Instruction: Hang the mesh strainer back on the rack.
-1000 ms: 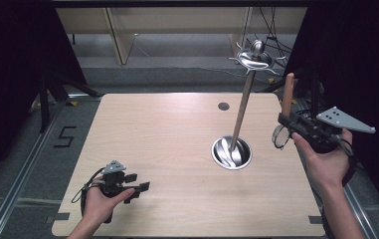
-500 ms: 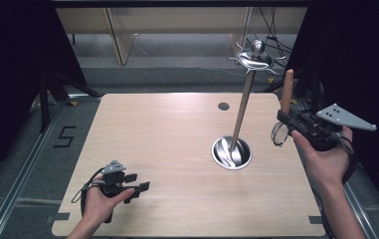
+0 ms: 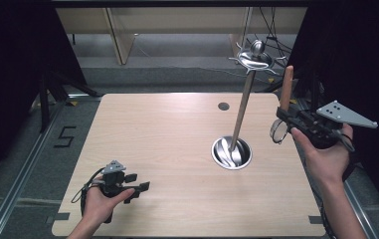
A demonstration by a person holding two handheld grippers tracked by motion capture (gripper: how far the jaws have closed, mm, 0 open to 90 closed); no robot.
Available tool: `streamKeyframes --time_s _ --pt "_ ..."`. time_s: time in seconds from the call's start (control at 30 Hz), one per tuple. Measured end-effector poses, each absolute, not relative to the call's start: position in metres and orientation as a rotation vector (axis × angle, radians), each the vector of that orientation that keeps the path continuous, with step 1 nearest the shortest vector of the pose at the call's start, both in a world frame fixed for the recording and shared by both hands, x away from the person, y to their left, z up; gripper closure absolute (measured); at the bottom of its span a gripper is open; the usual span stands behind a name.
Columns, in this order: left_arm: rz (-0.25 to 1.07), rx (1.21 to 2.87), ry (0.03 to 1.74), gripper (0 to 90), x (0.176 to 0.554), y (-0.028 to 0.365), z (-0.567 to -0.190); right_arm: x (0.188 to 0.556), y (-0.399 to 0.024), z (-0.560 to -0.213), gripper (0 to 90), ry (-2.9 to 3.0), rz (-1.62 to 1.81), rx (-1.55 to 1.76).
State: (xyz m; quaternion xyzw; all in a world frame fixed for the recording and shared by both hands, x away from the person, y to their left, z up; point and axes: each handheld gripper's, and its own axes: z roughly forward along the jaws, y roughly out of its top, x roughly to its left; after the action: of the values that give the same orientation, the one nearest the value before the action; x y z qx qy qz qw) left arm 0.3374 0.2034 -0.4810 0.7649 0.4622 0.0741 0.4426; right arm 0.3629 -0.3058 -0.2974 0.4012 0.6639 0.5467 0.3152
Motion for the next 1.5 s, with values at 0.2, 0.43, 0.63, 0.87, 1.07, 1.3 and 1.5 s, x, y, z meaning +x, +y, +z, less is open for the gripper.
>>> streamKeyframes --time_s 0.2,0.43,0.63,0.87,1.07,1.3,1.5 --pt "0.182 1.897 1.148 33.9 0.338 0.203 -0.481 0.363 -0.305 -0.294 69.8 1.753 1.448 1.041" --pt "0.185 1.897 1.149 33.9 0.337 0.204 -0.481 0.362 -0.304 -0.29 69.8 1.757 1.447 1.027" --pt "0.183 1.898 1.147 33.9 0.338 0.203 -0.481 0.361 -0.302 -0.289 69.8 1.758 1.455 1.017" --pt "0.186 1.897 1.147 33.9 0.337 0.204 -0.48 0.36 -0.299 -0.287 69.8 1.764 1.463 1.017" --pt "0.186 1.897 1.148 33.9 0.337 0.204 -0.481 0.359 -0.296 -0.287 69.8 1.758 1.467 1.014" --pt "0.187 1.886 1.153 33.9 0.337 0.203 -0.48 0.358 -0.295 -0.286 69.8 1.775 1.471 0.993" --pt "0.185 1.894 1.151 33.9 0.338 0.203 -0.481 0.358 -0.295 -0.287 69.8 1.778 1.473 0.998"
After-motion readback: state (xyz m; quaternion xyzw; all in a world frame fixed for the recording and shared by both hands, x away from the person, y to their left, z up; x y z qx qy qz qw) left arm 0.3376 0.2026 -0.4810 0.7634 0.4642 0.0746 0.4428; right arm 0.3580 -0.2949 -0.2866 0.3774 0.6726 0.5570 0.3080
